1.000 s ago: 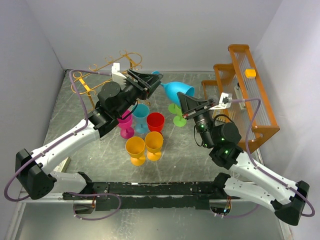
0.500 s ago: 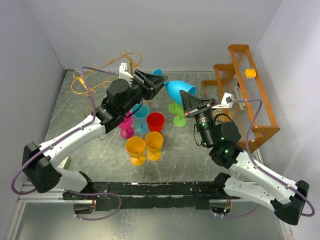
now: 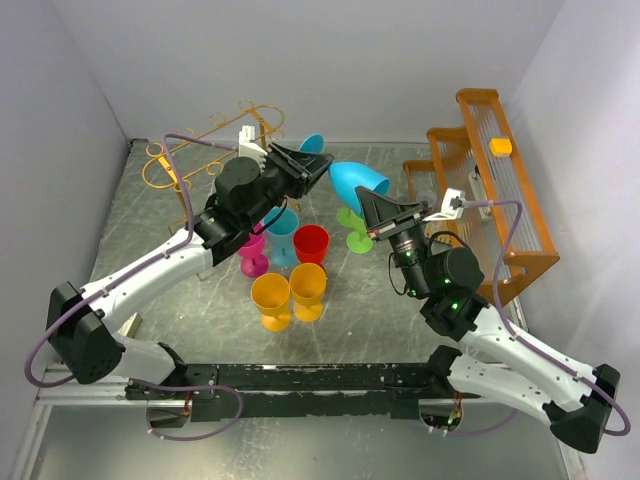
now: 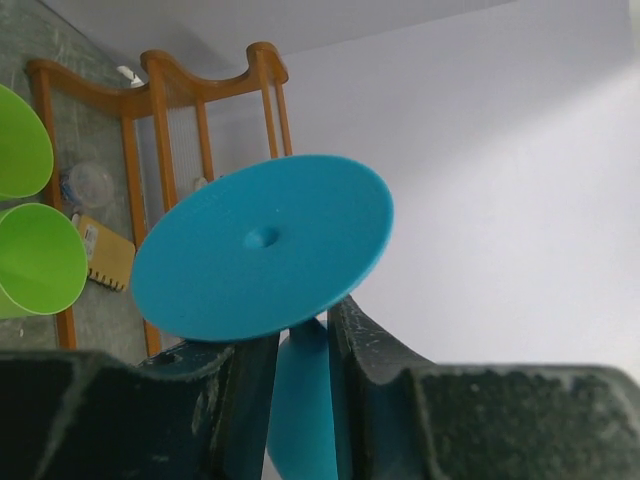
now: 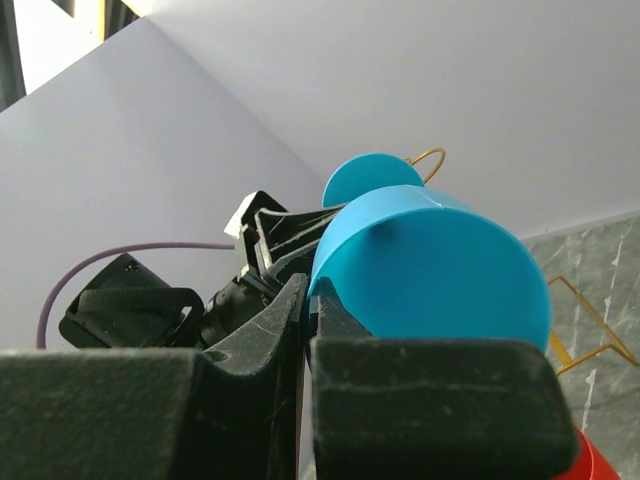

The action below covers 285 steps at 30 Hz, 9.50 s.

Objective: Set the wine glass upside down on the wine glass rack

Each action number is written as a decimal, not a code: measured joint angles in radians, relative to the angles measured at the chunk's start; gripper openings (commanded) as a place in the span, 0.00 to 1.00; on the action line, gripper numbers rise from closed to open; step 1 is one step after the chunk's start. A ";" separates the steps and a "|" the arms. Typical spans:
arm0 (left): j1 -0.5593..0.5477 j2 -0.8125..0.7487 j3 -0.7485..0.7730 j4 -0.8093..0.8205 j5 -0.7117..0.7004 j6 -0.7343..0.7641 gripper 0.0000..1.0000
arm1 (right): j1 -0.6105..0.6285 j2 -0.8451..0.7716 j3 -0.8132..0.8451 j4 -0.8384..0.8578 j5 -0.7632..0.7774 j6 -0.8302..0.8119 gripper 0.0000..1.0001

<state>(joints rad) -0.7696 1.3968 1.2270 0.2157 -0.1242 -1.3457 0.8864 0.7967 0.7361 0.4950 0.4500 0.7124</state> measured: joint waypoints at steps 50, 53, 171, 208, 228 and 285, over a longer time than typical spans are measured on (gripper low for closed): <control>0.040 -0.303 -0.183 0.073 0.252 1.181 0.07 | 0.000 0.155 0.381 -0.718 -0.132 -0.200 0.70; 0.040 -0.325 -0.220 0.074 0.257 1.222 0.07 | 0.000 0.190 0.397 -0.698 -0.187 -0.170 0.69; 0.046 -0.665 -0.137 -0.516 -0.283 1.102 0.64 | -0.220 0.933 0.832 -0.388 -0.219 0.564 0.00; 0.046 -0.676 -0.142 -0.526 -0.299 1.106 0.67 | -0.257 0.982 0.874 -0.416 -0.219 0.439 0.70; 0.046 -0.714 -0.179 -0.538 -0.136 1.155 0.79 | -0.352 0.579 0.617 -0.853 -0.179 -0.108 0.67; 0.046 -0.679 -0.211 -0.476 0.039 1.050 0.86 | -0.344 0.790 0.704 -1.206 -0.278 -0.477 0.00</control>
<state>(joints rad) -0.7235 0.7181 1.0157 -0.2600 -0.0853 -0.2958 0.5419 1.5867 1.4399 -0.7113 0.1715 0.2356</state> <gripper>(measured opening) 0.864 0.010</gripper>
